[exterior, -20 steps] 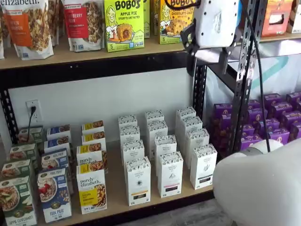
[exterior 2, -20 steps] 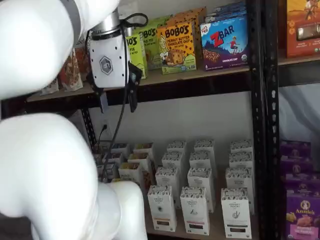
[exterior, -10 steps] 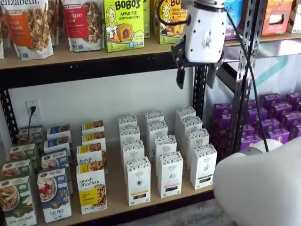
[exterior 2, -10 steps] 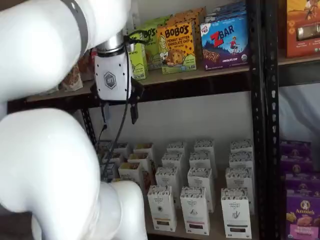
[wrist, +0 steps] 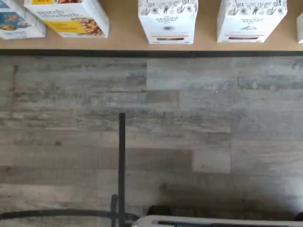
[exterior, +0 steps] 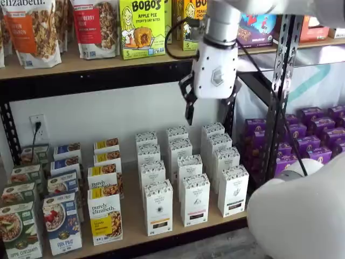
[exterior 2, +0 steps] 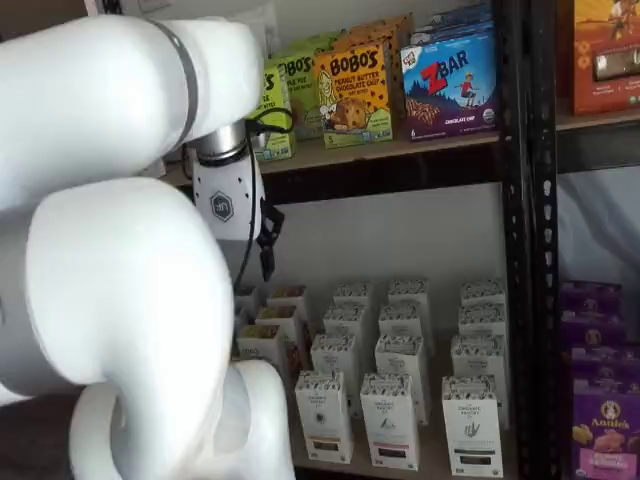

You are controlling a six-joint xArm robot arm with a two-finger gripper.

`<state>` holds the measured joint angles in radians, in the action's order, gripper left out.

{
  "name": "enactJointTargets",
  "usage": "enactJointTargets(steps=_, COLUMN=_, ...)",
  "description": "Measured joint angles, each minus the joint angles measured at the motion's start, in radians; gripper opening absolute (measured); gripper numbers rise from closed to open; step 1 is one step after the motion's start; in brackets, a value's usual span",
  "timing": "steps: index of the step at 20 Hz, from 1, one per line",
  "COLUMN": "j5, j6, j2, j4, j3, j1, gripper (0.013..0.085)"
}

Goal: Pick up the white box with a yellow strip in the middle, on the bottom shelf, the fourth box from the left

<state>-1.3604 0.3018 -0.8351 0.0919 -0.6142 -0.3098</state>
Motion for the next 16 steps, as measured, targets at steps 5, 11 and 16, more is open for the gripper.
enactJointTargets(steps=5, j5=0.091, j6=0.065, j2=0.091, j4=-0.018, j3=0.042, j1=-0.068, gripper=0.0850)
enactJointTargets(steps=11, j5=0.299, j6=0.067, j2=0.176, j4=0.009, j3=0.110, j1=-0.095, gripper=0.0850)
enactJointTargets(steps=16, j5=0.422, j6=0.077, j2=0.302, j4=-0.024, j3=0.096, j1=-0.096, gripper=0.0850)
